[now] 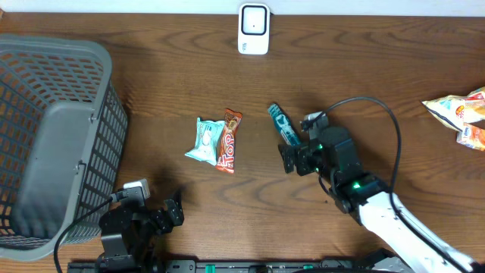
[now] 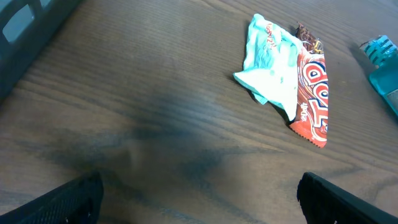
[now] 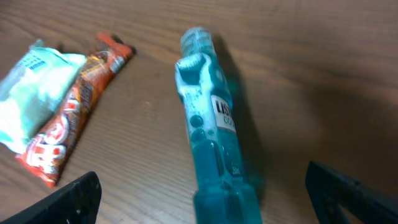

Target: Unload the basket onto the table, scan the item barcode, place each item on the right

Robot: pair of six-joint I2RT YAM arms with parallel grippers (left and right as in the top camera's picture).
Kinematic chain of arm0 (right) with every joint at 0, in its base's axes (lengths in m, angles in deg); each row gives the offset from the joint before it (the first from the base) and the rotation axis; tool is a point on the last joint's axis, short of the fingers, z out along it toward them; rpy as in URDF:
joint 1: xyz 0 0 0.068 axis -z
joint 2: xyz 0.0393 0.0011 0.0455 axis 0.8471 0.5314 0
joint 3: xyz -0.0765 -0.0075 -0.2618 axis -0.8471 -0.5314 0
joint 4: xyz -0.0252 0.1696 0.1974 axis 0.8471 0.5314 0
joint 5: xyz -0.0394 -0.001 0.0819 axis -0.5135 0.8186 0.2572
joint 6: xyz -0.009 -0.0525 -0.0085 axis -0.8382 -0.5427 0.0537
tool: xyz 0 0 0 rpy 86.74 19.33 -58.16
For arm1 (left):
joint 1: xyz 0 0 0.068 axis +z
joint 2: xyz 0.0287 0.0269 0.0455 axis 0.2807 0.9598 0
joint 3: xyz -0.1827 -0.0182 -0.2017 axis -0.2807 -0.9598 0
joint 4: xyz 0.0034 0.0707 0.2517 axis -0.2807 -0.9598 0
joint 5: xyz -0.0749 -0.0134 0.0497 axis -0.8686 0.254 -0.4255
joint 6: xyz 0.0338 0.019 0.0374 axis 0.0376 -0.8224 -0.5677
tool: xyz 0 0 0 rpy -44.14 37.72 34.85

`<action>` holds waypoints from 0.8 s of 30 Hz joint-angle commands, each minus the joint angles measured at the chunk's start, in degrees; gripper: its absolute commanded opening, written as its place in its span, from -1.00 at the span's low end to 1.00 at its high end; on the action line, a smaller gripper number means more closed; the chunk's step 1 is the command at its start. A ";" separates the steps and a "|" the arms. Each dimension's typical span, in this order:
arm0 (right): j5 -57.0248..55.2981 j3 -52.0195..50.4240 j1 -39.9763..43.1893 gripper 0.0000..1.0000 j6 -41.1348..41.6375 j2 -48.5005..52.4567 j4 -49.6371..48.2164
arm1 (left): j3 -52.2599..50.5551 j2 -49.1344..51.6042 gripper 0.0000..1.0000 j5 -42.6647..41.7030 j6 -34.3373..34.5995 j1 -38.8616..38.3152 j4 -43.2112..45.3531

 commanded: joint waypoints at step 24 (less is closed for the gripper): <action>-6.58 -2.51 -0.17 0.01 -1.73 23.30 -14.14 | -0.35 -0.15 0.96 -0.02 0.09 0.24 -3.96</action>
